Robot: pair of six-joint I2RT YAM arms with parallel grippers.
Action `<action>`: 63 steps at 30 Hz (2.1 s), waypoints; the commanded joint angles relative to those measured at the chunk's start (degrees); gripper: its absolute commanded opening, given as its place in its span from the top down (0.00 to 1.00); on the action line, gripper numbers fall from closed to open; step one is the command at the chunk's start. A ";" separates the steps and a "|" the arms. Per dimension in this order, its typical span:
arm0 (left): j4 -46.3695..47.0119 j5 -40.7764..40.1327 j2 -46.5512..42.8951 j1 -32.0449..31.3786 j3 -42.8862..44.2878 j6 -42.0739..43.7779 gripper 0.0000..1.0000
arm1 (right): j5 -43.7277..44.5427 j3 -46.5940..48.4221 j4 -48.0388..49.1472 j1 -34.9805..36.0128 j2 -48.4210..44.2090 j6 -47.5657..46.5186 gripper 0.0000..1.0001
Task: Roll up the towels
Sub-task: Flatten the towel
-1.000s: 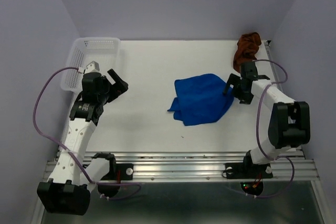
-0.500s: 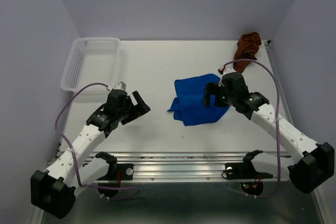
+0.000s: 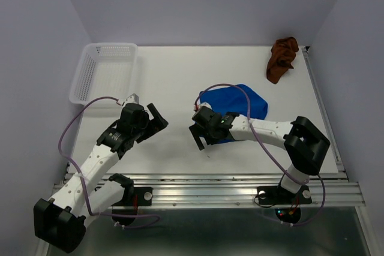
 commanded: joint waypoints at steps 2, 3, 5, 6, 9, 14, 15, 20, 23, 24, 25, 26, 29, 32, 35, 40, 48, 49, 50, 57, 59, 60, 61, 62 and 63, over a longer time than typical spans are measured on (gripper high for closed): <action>-0.31 -1.75 -0.41 -0.42 -0.19 -0.38 0.01 | 2.77 3.73 0.50 0.94 2.25 3.11 0.00; -0.40 -1.83 -0.32 -0.42 -0.19 -0.38 0.01 | 2.42 3.73 0.59 0.94 2.51 3.29 0.01; -0.49 -1.92 -0.32 -0.42 -0.19 -0.38 0.01 | 2.16 3.38 0.86 1.47 2.95 3.91 0.07; -0.40 -2.01 -0.32 -0.42 -0.19 -0.38 0.01 | 1.98 3.20 0.94 1.47 3.13 4.08 0.12; -0.49 -2.10 -0.06 -0.42 -0.19 -0.38 0.01 | 2.42 2.67 0.94 1.47 3.83 5.14 0.22; -0.66 -2.45 0.29 -0.42 0.16 -0.29 0.01 | 3.12 1.71 1.38 1.47 4.89 6.37 0.32; -0.49 -2.54 0.38 -0.42 0.16 -0.29 0.01 | 3.30 1.53 1.56 1.47 5.41 6.20 0.34; -0.40 -2.45 0.64 -0.42 0.34 -0.21 0.01 | 3.56 1.88 2.08 1.47 6.82 6.02 0.46; -0.58 -2.45 0.73 -0.42 0.43 -0.12 0.01 | 2.95 1.88 2.09 1.47 7.44 6.19 0.58; -0.58 -2.45 0.82 -0.34 0.52 -0.12 0.01 | 3.03 1.88 2.09 1.47 7.52 6.45 0.58; -0.75 -2.62 0.82 -0.42 0.52 -0.12 0.01 | 2.77 1.88 2.09 1.47 7.53 6.54 0.58; -0.58 -2.63 0.82 -0.34 0.52 -0.03 0.01 | 2.68 1.71 2.09 1.47 7.70 6.55 0.58; -0.67 -2.54 0.91 -0.42 0.60 0.06 0.01 | 3.03 1.27 2.17 1.47 8.23 6.98 0.59; -0.67 -2.45 0.91 -0.42 0.60 0.15 0.01 | 3.47 1.18 2.09 1.47 8.75 7.69 0.60; -0.67 -2.36 0.91 -0.42 0.69 0.23 0.01 | 3.91 1.27 2.09 1.47 9.19 8.48 0.67; -0.67 -2.10 1.08 -0.42 0.69 0.06 0.01 | 5.41 1.79 2.09 1.47 10.07 9.71 0.76; 0.21 -0.78 1.96 -0.42 0.43 0.58 0.01 | 7.95 2.50 2.96 0.94 8.68 9.62 0.99; 0.47 -0.61 2.05 -0.42 0.17 0.59 0.01 | 8.04 2.32 3.57 0.94 7.62 8.84 0.99; 0.83 -0.17 2.05 -0.51 -0.27 0.50 0.01 | 8.65 2.06 5.15 0.94 5.00 8.48 0.99; 5.65 3.79 3.19 -3.23 -1.68 0.67 0.01 | 9.29 -0.66 6.74 -2.91 -8.44 9.96 0.99; 6.71 4.23 3.89 -4.64 -1.77 0.76 0.01 | 6.74 -1.89 7.35 -5.99 -11.09 10.15 0.99; 7.85 4.32 4.85 -5.34 -1.68 0.67 0.01 | 4.99 -2.42 7.36 -9.05 -12.24 10.15 0.99; 8.38 4.40 5.38 -7.00 -1.59 0.59 0.01 | 5.06 -3.56 7.45 -10.12 -14.42 10.24 0.99; 9.00 4.32 6.09 -7.97 -1.51 0.41 0.01 | 5.23 -3.92 7.36 -12.40 -15.40 10.15 0.99; 10.05 4.40 7.75 -8.85 -1.42 0.15 0.01 | 5.41 -4.44 7.27 -13.55 -16.28 10.06 0.99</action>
